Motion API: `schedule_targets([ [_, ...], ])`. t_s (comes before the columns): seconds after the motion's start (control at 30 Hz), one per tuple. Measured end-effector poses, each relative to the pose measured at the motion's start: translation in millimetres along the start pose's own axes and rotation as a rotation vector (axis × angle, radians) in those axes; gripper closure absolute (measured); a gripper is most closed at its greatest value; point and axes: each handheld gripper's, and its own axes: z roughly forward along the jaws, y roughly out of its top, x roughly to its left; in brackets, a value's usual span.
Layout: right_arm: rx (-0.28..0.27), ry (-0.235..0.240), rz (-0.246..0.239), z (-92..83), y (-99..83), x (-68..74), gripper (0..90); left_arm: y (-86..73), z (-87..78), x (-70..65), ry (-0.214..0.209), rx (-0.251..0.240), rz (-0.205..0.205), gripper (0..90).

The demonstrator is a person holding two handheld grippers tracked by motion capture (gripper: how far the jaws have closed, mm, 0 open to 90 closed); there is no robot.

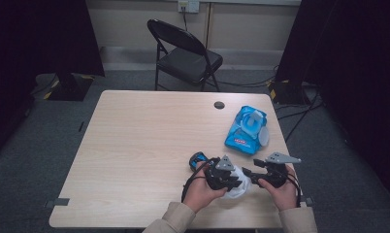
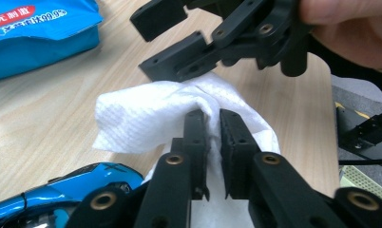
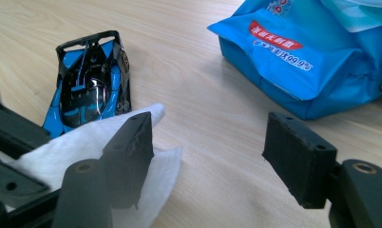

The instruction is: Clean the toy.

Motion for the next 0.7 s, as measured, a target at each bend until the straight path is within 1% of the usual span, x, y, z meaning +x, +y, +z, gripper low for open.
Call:
schedule_targets([
  [0.03,0.0,-0.002,-0.001,-1.4,0.0,-0.2,33.5,-0.1,0.3,0.5,0.007,-0.002,0.004,79.2],
  [0.07,0.0,-0.009,-0.016,-2.7,0.3,-0.1,33.5,-0.4,0.5,0.9,0.009,-0.002,0.009,77.3],
  [0.13,-0.002,-0.017,-0.027,-4.8,1.1,0.9,33.5,-0.6,-0.5,1.9,0.017,-0.005,0.015,73.5],
  [0.17,-0.004,-0.014,-0.024,-5.7,1.6,1.4,33.6,-0.6,-1.4,2.6,0.023,-0.014,0.014,70.2],
  [0.2,-0.01,-0.009,-0.028,-6.6,2.4,2.0,33.6,-0.4,-2.6,3.1,0.027,-0.018,0.009,68.6],
  [0.27,-0.019,-0.004,-0.033,-8.4,3.5,4.4,33.6,-0.1,-5.7,3.6,0.047,-0.028,0.019,63.6],
  [0.33,-0.018,0.006,-0.037,-9.4,3.7,7.3,33.6,-0.7,-9.2,4.8,0.045,-0.029,0.01,64.4],
  [0.37,-0.017,0.009,-0.038,-9.6,3.3,8.8,33.6,-1.3,-10.4,5.4,0.046,-0.028,0.012,63.0],
  [0.47,-0.016,0.02,-0.042,-10.1,2.2,13.3,33.7,-2.5,-14.1,6.6,0.07,-0.02,0.028,56.2],
  [0.5,-0.016,0.024,-0.04,-10.4,2.0,14.7,33.8,-2.5,-15.4,7.2,0.079,-0.021,0.031,52.3],
  [0.53,-0.016,0.025,-0.04,-10.7,2.2,15.6,34.0,-2.5,-16.9,8.3,0.085,-0.026,0.035,50.7],
  [0.57,-0.015,0.024,-0.043,-11.3,2.5,16.4,34.0,-2.9,-18.6,9.2,0.086,-0.025,0.028,50.3],
  [0.6,-0.015,0.022,-0.047,-11.9,2.8,17.1,34.0,-3.3,-19.6,9.9,0.093,-0.023,0.025,47.6],
  [0.63,-0.016,0.021,-0.05,-12.6,3.3,17.6,33.9,-3.8,-21.7,10.4,0.104,-0.019,0.035,44.6],
  [0.67,-0.018,0.023,-0.053,-13.6,3.7,18.1,33.9,-4.4,-23.6,11.0,0.112,-0.019,0.043,44.1],
  [0.7,-0.02,0.024,-0.052,-14.4,4.1,18.4,33.9,-5.1,-26.2,12.1,0.114,-0.019,0.038,44.1],
])
